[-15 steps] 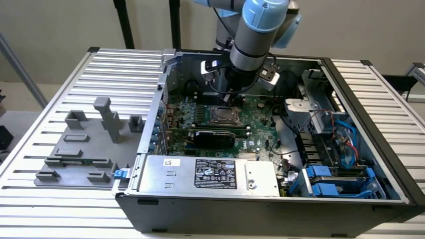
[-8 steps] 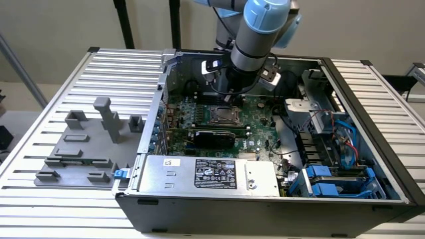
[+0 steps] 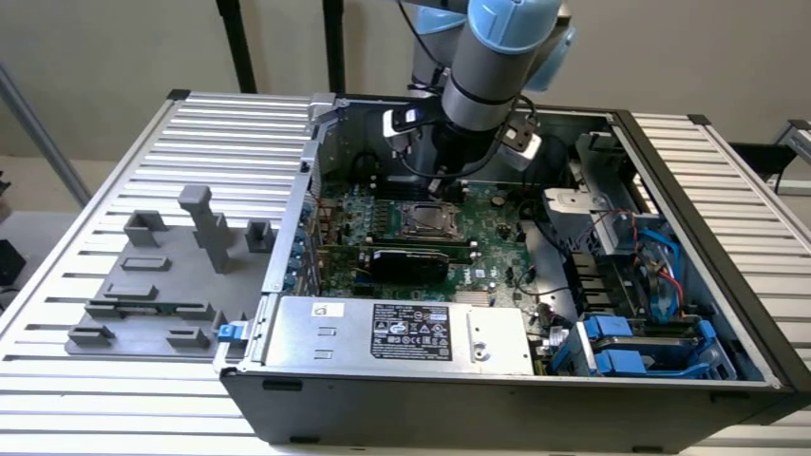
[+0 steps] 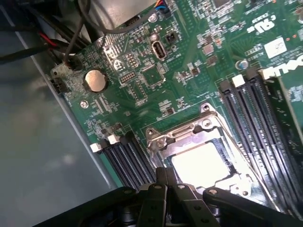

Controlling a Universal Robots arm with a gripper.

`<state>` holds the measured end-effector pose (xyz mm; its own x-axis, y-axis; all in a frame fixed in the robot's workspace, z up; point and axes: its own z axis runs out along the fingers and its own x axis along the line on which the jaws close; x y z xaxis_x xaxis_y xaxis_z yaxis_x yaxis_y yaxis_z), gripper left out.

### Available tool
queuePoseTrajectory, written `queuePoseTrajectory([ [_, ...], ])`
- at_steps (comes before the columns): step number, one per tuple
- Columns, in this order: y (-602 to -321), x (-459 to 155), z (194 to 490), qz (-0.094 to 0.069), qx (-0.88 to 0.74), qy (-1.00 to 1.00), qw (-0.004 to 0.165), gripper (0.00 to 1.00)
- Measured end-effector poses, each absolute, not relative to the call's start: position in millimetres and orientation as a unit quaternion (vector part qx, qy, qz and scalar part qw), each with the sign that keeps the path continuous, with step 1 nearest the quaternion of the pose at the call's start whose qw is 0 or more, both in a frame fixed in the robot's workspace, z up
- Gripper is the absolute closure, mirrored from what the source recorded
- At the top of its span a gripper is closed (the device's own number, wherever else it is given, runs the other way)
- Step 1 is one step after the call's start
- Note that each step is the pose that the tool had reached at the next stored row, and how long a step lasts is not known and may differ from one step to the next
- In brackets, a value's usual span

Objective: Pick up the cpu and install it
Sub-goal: 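Install the first cpu locking lever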

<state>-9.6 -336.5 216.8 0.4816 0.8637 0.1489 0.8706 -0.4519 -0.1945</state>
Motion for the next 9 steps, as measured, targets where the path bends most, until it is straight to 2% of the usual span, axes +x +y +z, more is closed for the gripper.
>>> queuePoseTrajectory([
  [9,-355.4,-26.9,224.3,-0.014,-0.852,-0.509,0.123,0.89],
])
